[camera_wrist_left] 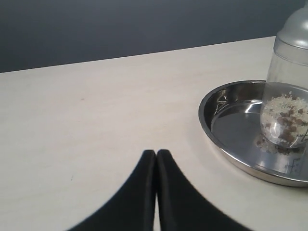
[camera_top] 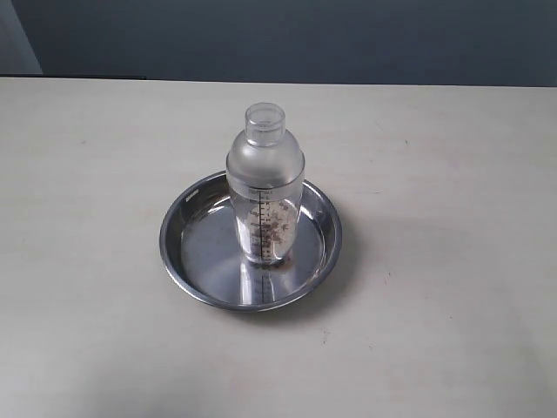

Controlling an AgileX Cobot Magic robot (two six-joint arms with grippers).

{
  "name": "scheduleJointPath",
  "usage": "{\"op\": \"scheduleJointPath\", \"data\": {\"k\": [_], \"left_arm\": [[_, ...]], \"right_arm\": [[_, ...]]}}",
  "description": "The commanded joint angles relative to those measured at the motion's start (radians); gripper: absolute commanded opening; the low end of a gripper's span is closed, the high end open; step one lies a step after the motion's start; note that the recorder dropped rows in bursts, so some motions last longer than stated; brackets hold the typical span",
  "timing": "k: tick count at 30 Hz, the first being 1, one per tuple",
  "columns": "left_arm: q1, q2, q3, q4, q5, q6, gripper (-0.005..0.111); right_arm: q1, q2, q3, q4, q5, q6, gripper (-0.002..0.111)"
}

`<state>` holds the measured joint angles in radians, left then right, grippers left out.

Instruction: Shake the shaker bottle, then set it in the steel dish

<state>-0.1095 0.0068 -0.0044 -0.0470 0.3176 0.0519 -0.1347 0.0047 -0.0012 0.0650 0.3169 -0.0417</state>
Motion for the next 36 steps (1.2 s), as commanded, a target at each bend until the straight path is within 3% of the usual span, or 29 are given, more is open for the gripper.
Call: {"op": "scheduleJointPath", "data": {"k": [1,4,36], "left_arm": [[0.001,-0.007,0.004,-0.031,-0.028,0.011,0.0],[0.001,-0.007,0.004,-0.124,-0.075,0.004,0.0],[0.001,-0.007,0.004,-0.098,-0.075,0.004,0.0]], "right_arm": [[-0.003,-0.005,0.001,0.001,-0.012,-0.002,-0.001],[-0.003,-0.005,0.001,0.001,-0.012,-0.002,-0.001],[-0.003,-0.005,0.001,0.001,-0.012,-0.002,-0.001]]}}
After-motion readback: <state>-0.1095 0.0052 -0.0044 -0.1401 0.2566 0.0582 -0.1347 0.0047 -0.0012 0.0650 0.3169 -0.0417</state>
